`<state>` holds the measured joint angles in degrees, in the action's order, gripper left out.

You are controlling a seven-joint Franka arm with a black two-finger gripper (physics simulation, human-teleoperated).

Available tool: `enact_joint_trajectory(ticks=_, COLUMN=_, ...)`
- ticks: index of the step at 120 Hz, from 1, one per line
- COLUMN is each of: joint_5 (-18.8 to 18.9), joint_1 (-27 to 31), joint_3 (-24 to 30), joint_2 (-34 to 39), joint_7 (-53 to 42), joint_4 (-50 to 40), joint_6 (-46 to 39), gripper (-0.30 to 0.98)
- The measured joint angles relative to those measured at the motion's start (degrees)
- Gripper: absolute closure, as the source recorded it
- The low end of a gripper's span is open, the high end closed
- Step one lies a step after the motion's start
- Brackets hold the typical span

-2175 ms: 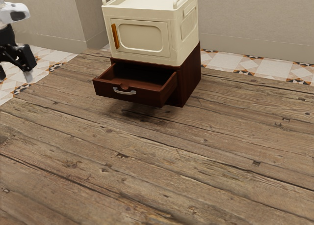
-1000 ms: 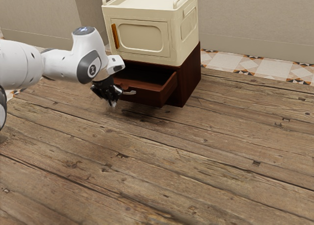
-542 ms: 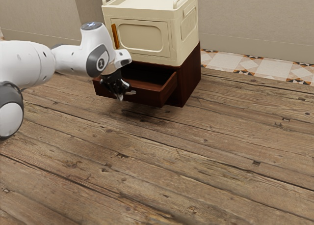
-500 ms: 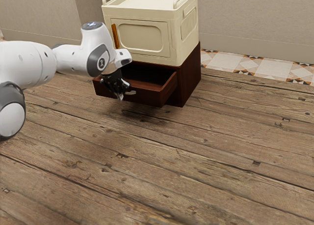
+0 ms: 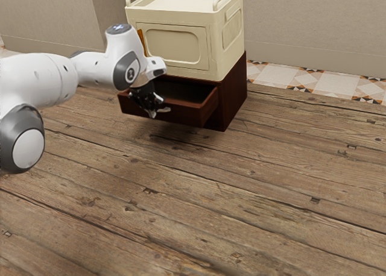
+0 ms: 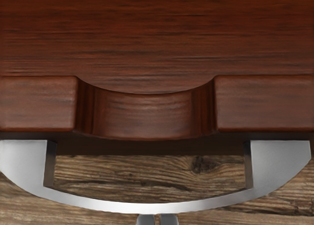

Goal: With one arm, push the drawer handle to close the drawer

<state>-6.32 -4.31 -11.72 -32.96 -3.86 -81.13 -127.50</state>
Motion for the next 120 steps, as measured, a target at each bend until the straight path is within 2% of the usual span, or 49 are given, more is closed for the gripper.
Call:
enact_joint_trajectory(ticks=35, joint_5=0.18, joint_1=1.73, joint_3=2.28, joint_2=-3.89, joint_7=-0.31, joint_4=8.02, joint_6=2.99, gripper=0.79)
enact_joint_trajectory(ticks=120, joint_5=0.27, joint_1=4.01, joint_3=3.8, joint_2=-14.09, joint_7=-0.59, joint_4=23.84, joint_6=8.82, gripper=0.79)
